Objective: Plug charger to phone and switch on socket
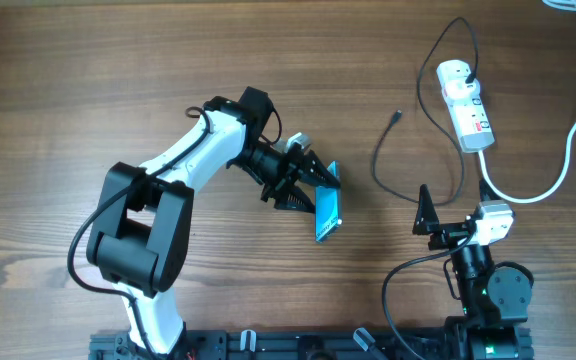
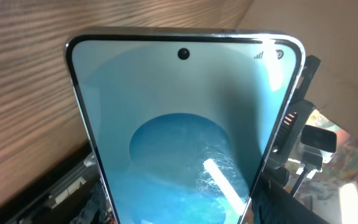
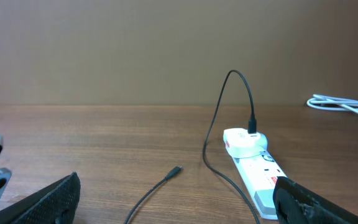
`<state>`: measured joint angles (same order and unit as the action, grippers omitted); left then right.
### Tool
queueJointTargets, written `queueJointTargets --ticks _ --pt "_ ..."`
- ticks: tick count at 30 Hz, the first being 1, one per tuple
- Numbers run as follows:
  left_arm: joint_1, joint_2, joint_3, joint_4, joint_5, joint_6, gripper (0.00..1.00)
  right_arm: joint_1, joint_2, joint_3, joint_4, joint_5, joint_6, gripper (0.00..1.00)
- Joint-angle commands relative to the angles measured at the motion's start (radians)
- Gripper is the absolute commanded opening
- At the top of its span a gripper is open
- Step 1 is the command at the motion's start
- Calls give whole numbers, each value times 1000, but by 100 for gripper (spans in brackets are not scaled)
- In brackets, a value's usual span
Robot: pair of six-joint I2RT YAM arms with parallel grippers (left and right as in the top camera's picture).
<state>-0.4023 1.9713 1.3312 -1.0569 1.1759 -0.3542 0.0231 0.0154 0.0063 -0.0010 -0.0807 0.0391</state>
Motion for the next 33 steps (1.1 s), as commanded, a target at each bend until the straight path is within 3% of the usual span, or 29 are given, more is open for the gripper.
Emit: queueJointTargets --ticks 1,5,8,11,18,22,25,27,29,31,33 --pt "-1 -8 18 64 23 -29 56 4 -12 -1 3 13 -11 100" --pt "1 -8 18 146 -105 -77 57 4 -12 -1 3 13 -11 100" --pt "1 -8 18 210 -310 -166 58 4 -10 -1 3 13 -11 99" --pt "1 -8 18 229 -458 -179 57 4 5 -1 3 13 -11 100" --pt "1 -8 18 238 -597 -235 56 4 5 -1 3 13 -11 100" --pt "1 -8 18 244 -722 -422 53 4 5 -1 3 13 -11 100" --pt "1 -8 18 257 -720 -594 54 4 5 -1 14 36 -34 100" --pt "1 -8 18 257 -683 -662 54 4 7 -1 11 -87 178 100" --pt "1 -8 18 283 -579 -721 54 4 22 -1 23 -225 689 100" --pt "3 -8 18 338 -455 -745 55 4 48 -1 31 -377 1050 100" --pt "6 -8 18 400 -317 -759 55 4 91 -1 36 -499 1219 100"
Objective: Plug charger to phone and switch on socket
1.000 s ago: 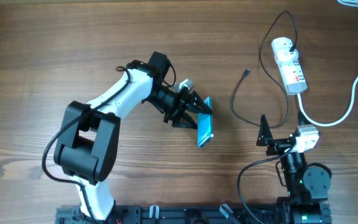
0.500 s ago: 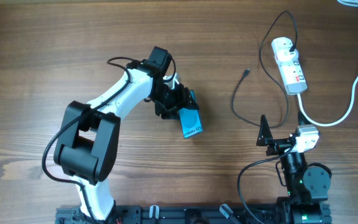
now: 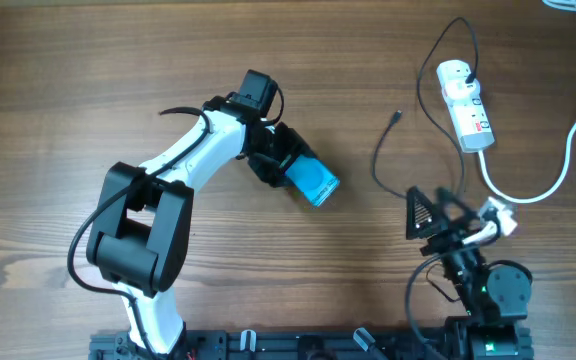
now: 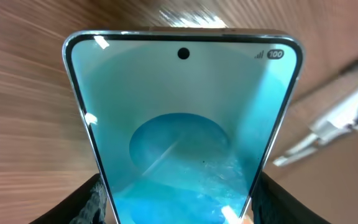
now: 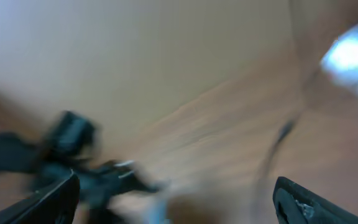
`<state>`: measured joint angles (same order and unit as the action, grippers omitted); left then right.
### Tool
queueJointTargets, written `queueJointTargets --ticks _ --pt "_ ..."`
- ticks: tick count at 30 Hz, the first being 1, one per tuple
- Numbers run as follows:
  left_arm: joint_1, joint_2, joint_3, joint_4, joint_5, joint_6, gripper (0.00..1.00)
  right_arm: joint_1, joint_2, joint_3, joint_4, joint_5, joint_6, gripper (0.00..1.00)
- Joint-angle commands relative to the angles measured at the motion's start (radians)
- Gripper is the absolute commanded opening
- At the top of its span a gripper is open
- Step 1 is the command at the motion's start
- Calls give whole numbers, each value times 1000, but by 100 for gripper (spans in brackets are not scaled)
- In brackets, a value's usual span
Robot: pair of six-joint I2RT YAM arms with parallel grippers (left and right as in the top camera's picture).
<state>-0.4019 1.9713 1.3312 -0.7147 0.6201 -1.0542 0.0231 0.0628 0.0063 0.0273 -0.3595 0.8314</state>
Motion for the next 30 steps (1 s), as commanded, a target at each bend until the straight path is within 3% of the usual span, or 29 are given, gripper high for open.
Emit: queueJointTargets --ticks 1,4,6,7,11,16,18,23,25,27,30 --pt "5 -8 18 77 286 -62 55 4 61 -1 7 -233 425 100" --pt "5 -8 18 111 390 -68 54 4 120 -1 15 -208 447 100" --pt "5 -8 18 144 447 -81 55 4 160 0 87 -276 261 86" --pt "5 -8 18 161 460 -85 55 4 189 7 84 -293 218 86" --pt "5 -8 18 177 457 -107 55 4 413 113 21 -331 -79 100" --pt "5 -8 18 177 409 -119 55 45 713 320 12 -333 -282 99" --pt "5 -8 18 176 380 -162 54 151 821 413 13 -287 -393 99" --pt "3 -8 18 173 382 -189 54 412 981 435 106 79 -400 99" --pt "-11 -8 18 173 394 -189 54 432 1052 435 208 82 -378 98" --pt "-28 -8 18 173 411 -188 54 432 1114 435 268 82 -370 92" --pt "-53 -8 18 173 416 -189 54 432 1178 435 329 82 -330 76"
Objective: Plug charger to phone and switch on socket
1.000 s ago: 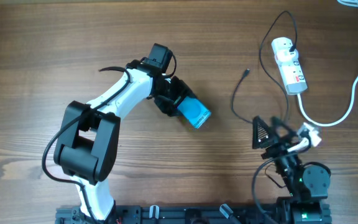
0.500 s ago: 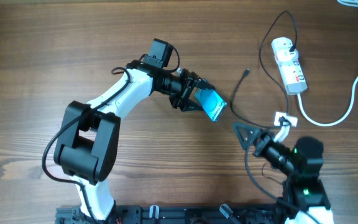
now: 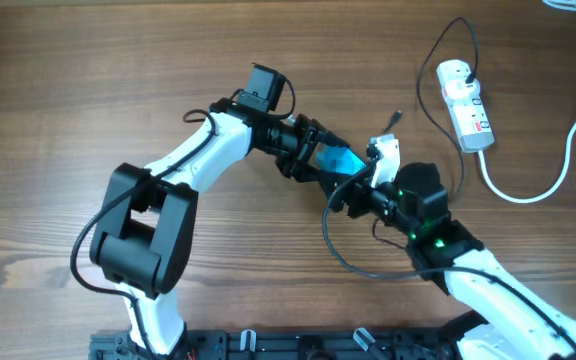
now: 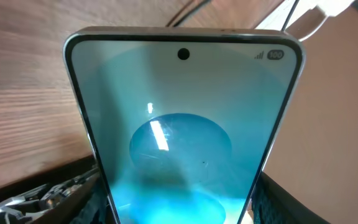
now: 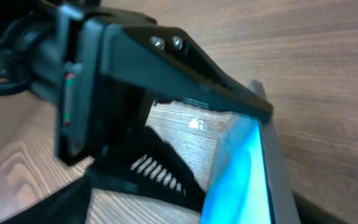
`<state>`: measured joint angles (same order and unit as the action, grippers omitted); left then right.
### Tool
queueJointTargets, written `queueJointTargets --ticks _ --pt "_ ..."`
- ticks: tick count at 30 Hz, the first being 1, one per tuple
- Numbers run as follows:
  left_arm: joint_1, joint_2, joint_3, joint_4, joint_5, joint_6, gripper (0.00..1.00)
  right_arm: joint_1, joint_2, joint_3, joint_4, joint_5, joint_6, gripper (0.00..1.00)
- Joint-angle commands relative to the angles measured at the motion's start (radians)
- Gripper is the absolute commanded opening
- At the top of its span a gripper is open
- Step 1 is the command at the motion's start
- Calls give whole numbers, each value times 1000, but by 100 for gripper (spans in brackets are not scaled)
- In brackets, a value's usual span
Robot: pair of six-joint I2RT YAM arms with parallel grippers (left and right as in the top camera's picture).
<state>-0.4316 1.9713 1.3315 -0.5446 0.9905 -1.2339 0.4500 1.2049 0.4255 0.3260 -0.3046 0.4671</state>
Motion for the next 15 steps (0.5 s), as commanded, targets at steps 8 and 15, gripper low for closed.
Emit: queueJointTargets --ticks 8,15 --pt "-38 -8 18 3 52 -5 56 5 46 16 64 -27 87 39" --pt "-37 -8 18 3 49 29 57 5 45 16 64 -196 87 21"
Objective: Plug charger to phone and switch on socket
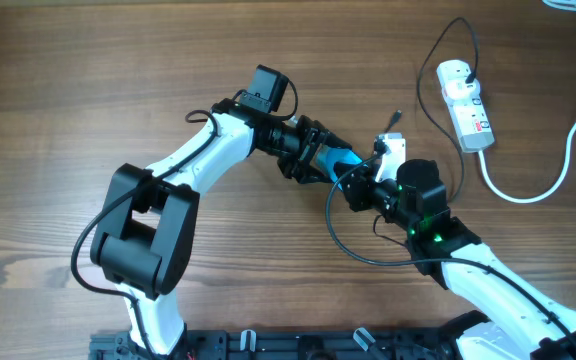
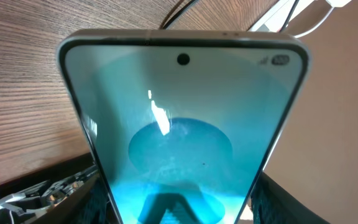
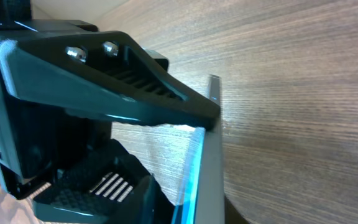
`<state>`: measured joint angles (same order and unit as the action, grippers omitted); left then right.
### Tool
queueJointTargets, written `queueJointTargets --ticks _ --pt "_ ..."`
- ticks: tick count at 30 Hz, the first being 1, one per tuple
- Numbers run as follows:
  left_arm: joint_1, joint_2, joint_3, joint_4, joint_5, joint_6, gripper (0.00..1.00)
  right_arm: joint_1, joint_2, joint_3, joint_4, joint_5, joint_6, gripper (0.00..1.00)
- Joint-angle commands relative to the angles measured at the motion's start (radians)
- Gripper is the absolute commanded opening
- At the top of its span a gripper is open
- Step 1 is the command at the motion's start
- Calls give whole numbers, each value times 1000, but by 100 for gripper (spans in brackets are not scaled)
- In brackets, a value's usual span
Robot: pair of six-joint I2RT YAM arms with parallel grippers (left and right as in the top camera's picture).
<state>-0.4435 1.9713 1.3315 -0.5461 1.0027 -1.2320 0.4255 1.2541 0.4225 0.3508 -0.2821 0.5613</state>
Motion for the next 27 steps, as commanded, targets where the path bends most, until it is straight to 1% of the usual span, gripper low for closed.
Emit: queueJointTargets --ticks 1,2,4,5,6,7,8,10,11,12,13,15,17,18,19,20,21,22,23,24,25,26,27 --pt "-25 -8 18 4 37 31 58 29 -4 19 41 -242 -3 18" --pt "-25 -8 18 4 36 44 58 29 -4 19 43 -266 0 17" --pt "-25 -8 18 5 36 50 58 29 -4 19 59 -303 39 9" --pt "-25 -8 18 4 36 50 58 29 -5 19 72 -319 69 7" --pt "-25 -8 18 4 36 50 59 29 -5 19 87 -335 84 5" --pt "-25 -8 18 4 36 50 59 29 -9 19 126 -367 132 5" --pt "-25 -8 18 4 36 50 63 29 -10 19 145 -375 167 5" --pt "-21 -8 18 5 42 50 80 29 -11 19 154 -371 202 5" --pt "-13 -8 18 5 55 50 87 29 -10 19 153 -359 203 5" --pt "0 -8 18 7 63 50 93 29 -10 19 153 -327 240 5" --pt "22 -8 18 14 72 59 100 29 -10 19 153 -287 307 5" --pt "86 -15 18 31 103 107 100 29 -1 19 150 -215 486 5" --pt "179 -64 18 2 115 211 100 29 -1 19 106 -156 665 5" --pt "206 -89 18 -15 115 244 100 29 0 19 97 -137 708 5" --pt "251 -133 18 -53 114 312 100 29 1 19 97 -123 742 5" --pt "285 -176 18 -101 103 373 100 29 1 19 91 -114 826 5" --pt "333 -246 18 -191 42 463 100 29 1 19 84 -114 927 5" --pt "354 -278 18 -233 4 500 100 29 1 19 80 -114 1002 5" --pt "397 -354 18 -332 -106 563 100 29 1 19 82 -120 1072 5" --pt "438 -445 18 -435 -241 609 100 29 1 19 96 -147 1098 5" --pt "463 -517 18 -499 -338 627 100 29 1 19 110 -199 1104 5" --pt "479 -579 18 -549 -425 626 100 30 1 19 109 -262 1161 5" --pt "489 -634 18 -584 -496 627 100 30 1 18 108 -346 1252 5"
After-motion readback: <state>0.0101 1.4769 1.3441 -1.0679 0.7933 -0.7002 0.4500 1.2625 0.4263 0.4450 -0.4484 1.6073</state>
